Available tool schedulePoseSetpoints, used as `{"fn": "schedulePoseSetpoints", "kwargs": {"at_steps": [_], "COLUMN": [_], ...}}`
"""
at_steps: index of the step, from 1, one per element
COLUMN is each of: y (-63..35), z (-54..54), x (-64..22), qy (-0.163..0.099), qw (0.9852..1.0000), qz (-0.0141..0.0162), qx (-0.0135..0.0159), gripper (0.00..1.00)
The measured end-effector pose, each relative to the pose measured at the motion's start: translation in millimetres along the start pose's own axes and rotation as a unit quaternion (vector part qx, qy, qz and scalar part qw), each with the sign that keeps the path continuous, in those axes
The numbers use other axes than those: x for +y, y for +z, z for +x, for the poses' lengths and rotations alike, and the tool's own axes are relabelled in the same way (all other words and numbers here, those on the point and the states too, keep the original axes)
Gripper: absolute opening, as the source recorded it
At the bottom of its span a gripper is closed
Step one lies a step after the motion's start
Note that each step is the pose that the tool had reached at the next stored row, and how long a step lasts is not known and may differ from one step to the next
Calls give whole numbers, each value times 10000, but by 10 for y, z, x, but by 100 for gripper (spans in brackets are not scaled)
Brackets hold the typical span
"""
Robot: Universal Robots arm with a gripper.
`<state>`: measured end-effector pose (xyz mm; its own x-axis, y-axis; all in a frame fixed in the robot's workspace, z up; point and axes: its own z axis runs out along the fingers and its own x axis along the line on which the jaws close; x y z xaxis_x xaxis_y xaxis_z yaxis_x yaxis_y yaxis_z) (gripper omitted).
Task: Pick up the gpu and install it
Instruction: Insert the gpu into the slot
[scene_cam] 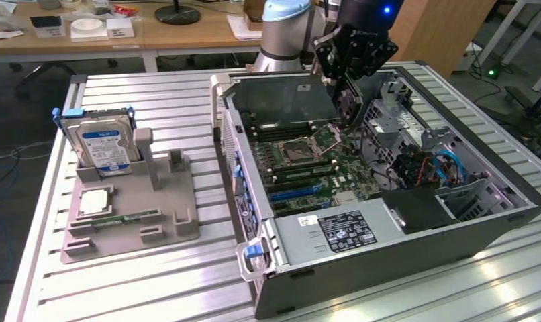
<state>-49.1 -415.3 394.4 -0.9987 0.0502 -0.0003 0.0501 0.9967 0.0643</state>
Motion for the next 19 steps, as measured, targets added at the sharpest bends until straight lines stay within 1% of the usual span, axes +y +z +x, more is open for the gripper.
{"fn": "schedulePoseSetpoints", "kwargs": {"at_steps": [8,19], "y": [0,0], "z": [1,0], "x": [0,0], "qy": [-32,-369], "qw": [10000,9993], "qz": [0,0], "qx": [2,24], "gripper": [27,27]}}
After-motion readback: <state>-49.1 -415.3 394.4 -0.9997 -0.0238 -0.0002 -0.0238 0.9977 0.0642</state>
